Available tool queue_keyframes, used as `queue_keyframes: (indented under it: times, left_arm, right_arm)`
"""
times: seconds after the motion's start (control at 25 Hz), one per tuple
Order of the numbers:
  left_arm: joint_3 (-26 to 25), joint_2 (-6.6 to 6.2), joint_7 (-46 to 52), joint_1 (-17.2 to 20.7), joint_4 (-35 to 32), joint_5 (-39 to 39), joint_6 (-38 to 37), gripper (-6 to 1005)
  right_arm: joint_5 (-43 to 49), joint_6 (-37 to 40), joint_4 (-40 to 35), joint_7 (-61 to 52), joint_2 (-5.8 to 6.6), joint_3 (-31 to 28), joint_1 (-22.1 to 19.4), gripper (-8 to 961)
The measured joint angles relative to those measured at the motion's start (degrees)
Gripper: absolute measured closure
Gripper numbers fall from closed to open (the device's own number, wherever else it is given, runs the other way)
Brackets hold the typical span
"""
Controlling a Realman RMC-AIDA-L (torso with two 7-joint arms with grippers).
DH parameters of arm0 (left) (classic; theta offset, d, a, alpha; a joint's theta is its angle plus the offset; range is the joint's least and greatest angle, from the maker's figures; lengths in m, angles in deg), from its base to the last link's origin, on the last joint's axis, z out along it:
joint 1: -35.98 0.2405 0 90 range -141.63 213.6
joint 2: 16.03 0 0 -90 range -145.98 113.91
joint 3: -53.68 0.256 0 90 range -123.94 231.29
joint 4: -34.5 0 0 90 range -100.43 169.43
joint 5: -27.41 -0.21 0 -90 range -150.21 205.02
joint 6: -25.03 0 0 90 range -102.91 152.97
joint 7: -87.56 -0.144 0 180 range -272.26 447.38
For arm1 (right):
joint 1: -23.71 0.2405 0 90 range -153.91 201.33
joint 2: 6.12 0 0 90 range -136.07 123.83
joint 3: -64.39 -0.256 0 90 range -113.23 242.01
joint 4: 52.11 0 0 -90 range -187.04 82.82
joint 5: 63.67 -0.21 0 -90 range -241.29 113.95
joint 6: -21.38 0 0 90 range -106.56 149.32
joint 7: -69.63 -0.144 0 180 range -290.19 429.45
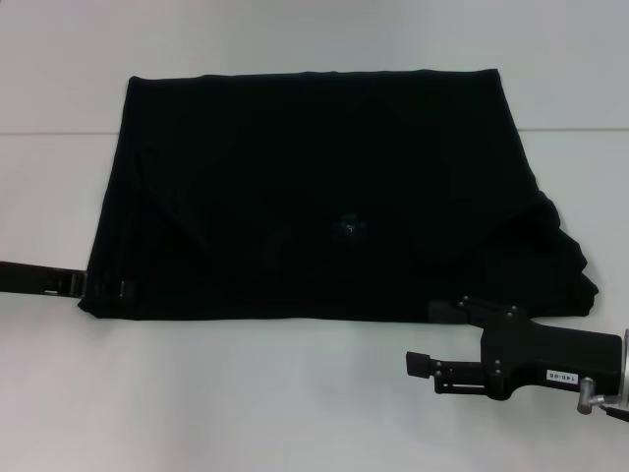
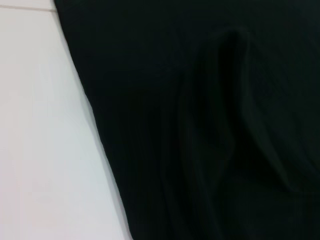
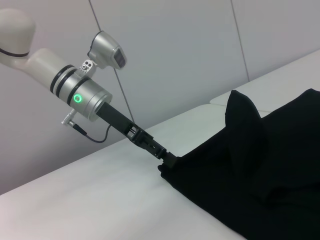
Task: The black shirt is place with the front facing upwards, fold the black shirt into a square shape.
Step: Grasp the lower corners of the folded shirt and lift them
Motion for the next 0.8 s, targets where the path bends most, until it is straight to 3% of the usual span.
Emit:
queue_keyframes:
  times: [0.8]
  left_arm:
    - [1.9, 0.63, -0.4, -0.2, -0.2, -0.4, 0.9, 339]
  right_arm:
    - [0.0, 0.0, 0.0, 0.0, 0.00, 0.0, 0.0, 10]
